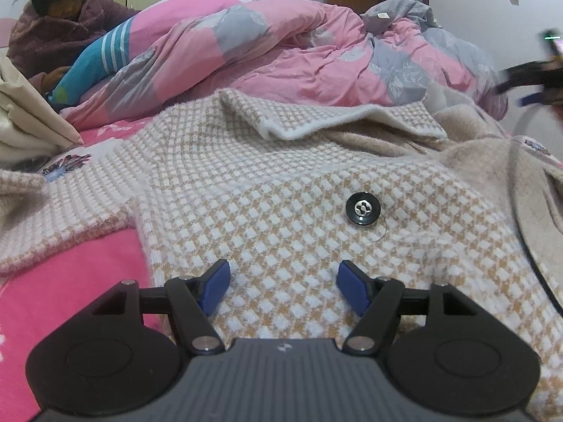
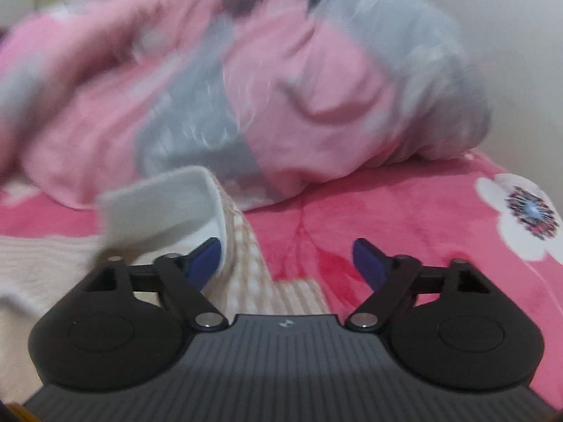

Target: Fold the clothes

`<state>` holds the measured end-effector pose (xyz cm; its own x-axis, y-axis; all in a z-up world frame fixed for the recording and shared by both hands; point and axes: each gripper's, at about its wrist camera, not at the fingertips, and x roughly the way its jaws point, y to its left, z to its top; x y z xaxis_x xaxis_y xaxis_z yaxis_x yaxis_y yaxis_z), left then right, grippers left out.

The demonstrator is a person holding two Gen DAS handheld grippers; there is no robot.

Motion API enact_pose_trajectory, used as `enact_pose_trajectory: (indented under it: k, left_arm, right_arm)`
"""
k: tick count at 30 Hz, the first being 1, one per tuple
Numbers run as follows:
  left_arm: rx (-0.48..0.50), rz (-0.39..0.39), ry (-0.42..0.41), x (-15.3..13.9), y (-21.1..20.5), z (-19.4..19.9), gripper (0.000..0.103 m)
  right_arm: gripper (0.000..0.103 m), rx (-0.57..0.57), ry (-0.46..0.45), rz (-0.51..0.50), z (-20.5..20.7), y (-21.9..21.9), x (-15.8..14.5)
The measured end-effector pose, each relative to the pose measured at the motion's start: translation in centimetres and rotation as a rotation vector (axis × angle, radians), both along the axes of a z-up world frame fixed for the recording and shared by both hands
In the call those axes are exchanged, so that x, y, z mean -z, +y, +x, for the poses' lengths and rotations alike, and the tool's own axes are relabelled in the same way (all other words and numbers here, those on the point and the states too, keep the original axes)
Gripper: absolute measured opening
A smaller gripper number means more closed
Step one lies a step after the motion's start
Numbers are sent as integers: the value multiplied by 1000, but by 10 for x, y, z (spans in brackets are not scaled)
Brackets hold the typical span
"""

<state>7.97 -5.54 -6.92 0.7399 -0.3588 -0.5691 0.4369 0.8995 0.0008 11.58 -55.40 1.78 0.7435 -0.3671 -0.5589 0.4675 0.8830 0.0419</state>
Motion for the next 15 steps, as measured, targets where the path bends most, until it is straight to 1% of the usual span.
enact_pose_trajectory:
  k: [4,6,7,8,10,11,13,14,15]
  left_arm:
    - [1,-6,3,-1,1,0,70]
    - [1,-10,6,-2,1,0,70]
    - [-2,-17,7,-4,2,-1,70]
    - [-7,-26,8,-6,4,-3,70]
    - [-16,-54,17,-10,11,-11,70]
    - [-20,-71,22,-13,15,-16,70]
    - [-28,-103,33,-18,22,-26,70]
    - [-28,-116,42,-20,26,-32,70]
    - [-24,-125,53,-22,29,-39,70]
  right_arm:
    - [83,-1,-113,-43,-128,18,-68]
    - [84,5,-193,-60,-192,30,-104]
    - [84,2,-239,-51,-222,36,-122]
    - [84,-21,-297,-5,-250,41,-137]
    - [84,-92,-424,137,-302,54,-161]
    - [84,-133,-468,200,-320,62,-167]
    - [84,-229,-510,308,-339,83,-165]
    - [84,-268,-513,345,-344,94,-161]
    - [84,-301,-491,371,-338,106,-148]
